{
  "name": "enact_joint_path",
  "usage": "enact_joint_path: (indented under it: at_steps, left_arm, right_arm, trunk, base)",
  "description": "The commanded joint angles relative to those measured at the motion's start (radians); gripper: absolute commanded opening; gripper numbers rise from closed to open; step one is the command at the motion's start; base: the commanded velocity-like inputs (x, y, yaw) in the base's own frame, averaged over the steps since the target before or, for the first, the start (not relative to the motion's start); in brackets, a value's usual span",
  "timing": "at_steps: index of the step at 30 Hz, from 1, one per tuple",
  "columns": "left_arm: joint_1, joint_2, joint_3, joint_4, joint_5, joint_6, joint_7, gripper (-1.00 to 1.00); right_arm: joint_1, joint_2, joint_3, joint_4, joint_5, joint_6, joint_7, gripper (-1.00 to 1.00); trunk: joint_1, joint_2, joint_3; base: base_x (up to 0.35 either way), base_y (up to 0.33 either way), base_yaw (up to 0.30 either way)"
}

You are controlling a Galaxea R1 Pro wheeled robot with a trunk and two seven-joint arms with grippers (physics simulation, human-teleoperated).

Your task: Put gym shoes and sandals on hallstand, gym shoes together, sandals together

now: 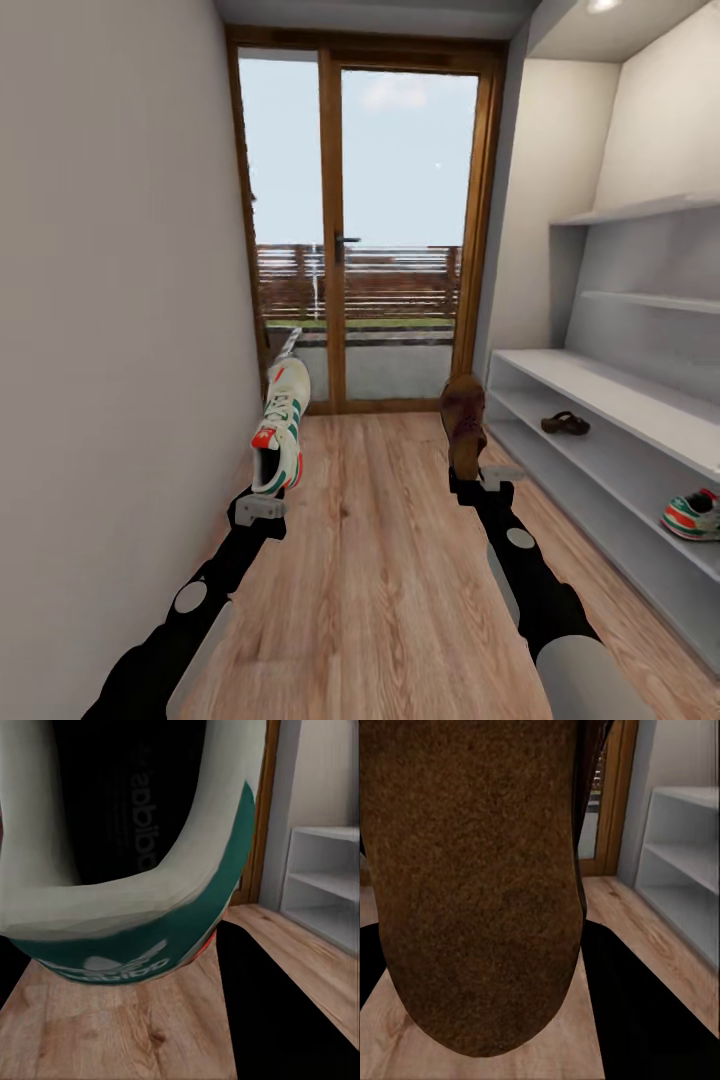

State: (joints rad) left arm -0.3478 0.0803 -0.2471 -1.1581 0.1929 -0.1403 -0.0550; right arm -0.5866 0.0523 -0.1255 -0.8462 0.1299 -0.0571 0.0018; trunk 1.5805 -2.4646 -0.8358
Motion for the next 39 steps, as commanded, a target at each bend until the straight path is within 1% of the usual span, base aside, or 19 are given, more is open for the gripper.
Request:
enact_joint_path:
  at_steps: [1, 7, 17, 21, 32, 39]
  left_arm:
    - [0.000, 0.001, -0.001, 0.000, 0.010, -0.002, -0.003, -1.00]
    - [0.000, 0.001, -0.001, 0.000, 0.009, -0.003, -0.003, -1.00]
    - [0.000, 0.001, -0.001, 0.000, 0.009, -0.003, -0.003, -1.00]
    - [0.000, 0.001, -0.001, 0.000, 0.010, -0.002, -0.003, -1.00]
    - [0.000, 0.001, -0.001, 0.000, 0.010, -0.003, -0.003, -1.00]
    - [0.000, 0.001, -0.001, 0.000, 0.010, -0.004, -0.003, -1.00]
  right_arm:
    - [-0.001, 0.001, -0.003, 0.001, 0.008, -0.003, 0.000, -1.00]
    - [-0.001, 0.001, -0.003, 0.001, 0.008, -0.003, 0.000, -1.00]
    - [-0.001, 0.001, -0.003, 0.001, 0.008, -0.003, 0.000, -1.00]
    - [-0.001, 0.001, -0.003, 0.001, 0.008, -0.003, 0.000, -1.00]
    - [-0.001, 0.001, -0.003, 0.000, 0.008, -0.003, 0.000, -1.00]
    - [-0.001, 0.001, -0.003, -0.001, 0.008, -0.003, 0.000, -1.00]
  trunk:
    - [0.000, 0.000, -0.001]
    - [0.000, 0.000, -0.001]
    - [0.000, 0.000, -0.001]
    - [0.000, 0.000, -0.001]
    - [0.000, 0.000, -0.001]
    - [0.000, 0.000, -0.001]
  base:
    - [0.347, 0.000, -0.300]
    - [0.296, 0.000, -0.300]
    - [0.044, 0.000, -0.300]
    - [0.261, 0.055, -0.279]
    - [0.315, 0.094, -0.057]
    - [0.310, 0.157, -0.250]
